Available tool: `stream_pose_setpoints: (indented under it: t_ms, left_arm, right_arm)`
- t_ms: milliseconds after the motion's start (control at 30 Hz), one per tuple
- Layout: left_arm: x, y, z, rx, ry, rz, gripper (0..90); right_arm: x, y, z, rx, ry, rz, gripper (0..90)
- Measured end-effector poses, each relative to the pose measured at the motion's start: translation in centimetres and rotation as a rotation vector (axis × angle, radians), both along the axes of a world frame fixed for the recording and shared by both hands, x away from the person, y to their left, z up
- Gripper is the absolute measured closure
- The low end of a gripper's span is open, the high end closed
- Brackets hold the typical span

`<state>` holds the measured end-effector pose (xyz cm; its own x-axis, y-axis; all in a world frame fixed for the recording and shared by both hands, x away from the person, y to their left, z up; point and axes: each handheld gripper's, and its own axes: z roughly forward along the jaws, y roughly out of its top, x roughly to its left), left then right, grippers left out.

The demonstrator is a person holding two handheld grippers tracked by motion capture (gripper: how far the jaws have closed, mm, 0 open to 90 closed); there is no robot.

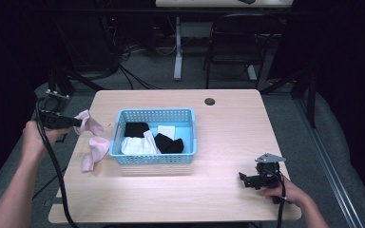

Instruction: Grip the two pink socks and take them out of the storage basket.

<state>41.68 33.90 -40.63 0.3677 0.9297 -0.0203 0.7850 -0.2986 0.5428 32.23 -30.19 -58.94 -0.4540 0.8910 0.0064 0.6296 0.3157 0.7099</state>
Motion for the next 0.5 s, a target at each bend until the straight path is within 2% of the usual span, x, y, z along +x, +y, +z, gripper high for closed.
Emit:
stream_pose_setpoints:
  t_ms: [200, 333, 400, 433, 500]
  left_arm:
    - [1.0, 0.0, -4.3, 0.009, 0.103, 0.014, 86.0]
    - [1.7, -0.1, -6.6, 0.003, 0.148, 0.023, 85.9]
    - [2.1, -0.2, -7.8, 0.015, 0.167, 0.03, 85.8]
    - [2.3, -0.2, -8.3, 0.005, 0.177, 0.032, 85.7]
    - [2.6, -0.2, -9.3, 0.004, 0.181, 0.046, 85.4]
  right_arm:
    - [0.0, 0.0, 0.0, 0.0, -0.001, 0.0, 0.0]
    - [0.0, 0.0, 0.0, 0.0, 0.0, 0.0, 0.0]
    - [0.0, 0.0, 0.0, 0.0, 0.0, 0.0, 0.0]
    - [0.0, 0.0, 0.0, 0.0, 0.0, -0.001, 0.0]
    - [0.0, 0.0, 0.0, 0.0, 0.0, 0.0, 0.0]
